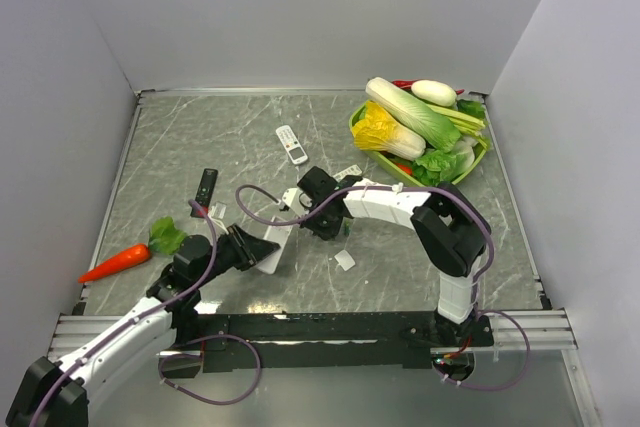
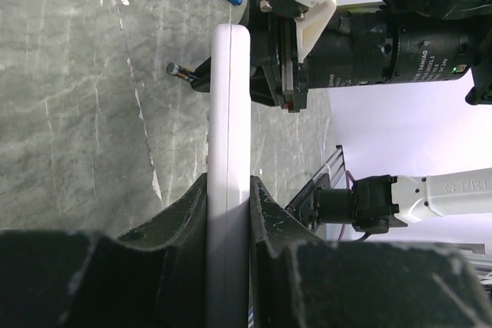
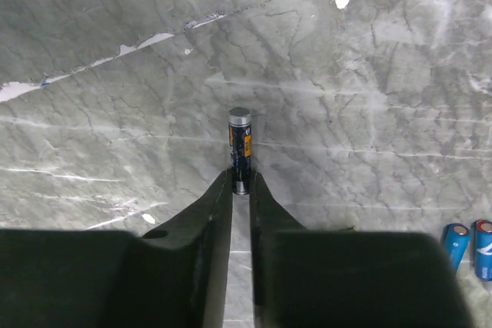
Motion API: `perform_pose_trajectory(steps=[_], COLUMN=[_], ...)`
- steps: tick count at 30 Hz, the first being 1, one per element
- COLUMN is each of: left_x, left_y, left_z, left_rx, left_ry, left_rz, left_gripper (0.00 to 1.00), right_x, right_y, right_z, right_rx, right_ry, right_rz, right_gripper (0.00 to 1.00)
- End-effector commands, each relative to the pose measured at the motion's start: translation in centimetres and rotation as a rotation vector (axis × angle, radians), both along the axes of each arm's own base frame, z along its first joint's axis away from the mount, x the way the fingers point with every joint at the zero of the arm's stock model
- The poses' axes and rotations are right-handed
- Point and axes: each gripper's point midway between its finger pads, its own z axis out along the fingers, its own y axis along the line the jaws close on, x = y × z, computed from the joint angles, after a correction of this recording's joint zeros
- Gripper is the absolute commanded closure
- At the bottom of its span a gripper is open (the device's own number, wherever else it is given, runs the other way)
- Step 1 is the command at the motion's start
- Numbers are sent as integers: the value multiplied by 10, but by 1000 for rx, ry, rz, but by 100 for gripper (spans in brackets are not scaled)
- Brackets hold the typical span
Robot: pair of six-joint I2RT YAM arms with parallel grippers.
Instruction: Load the batteries into the remote control
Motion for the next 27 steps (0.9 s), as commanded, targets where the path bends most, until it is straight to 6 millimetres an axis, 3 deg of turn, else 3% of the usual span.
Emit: perform_pose_trajectory(steps=[1, 6, 10, 14, 18, 19, 27], left_x=[-12, -11, -13, -14, -16, -16, -16], left_y=[6, 4, 1, -1, -5, -6, -9], left_z=[-40, -34, -29, -25, -15, -12, 0], left_rx=[17, -16, -55, -96, -156, -166, -208], left_ry=[73, 62, 56, 62, 58, 54, 44], left_rz=[0, 1, -13, -20, -36, -40, -52], left_gripper=[98, 98, 98, 98, 98, 98, 98], right_x=[-1, -6, -15, -10, -19, -19, -26], right_y=[6, -1, -4, -15, -9, 0, 11], right_z=[11, 27, 62, 99, 135, 150, 196], right_rx=[34, 51, 114, 83, 53, 72, 44], right_ry=[-11, -24, -40, -89, -129, -153, -163], right_rz=[8, -35, -82, -233, -263, -258, -299], right_gripper=[96, 100, 100, 100, 100, 100, 100])
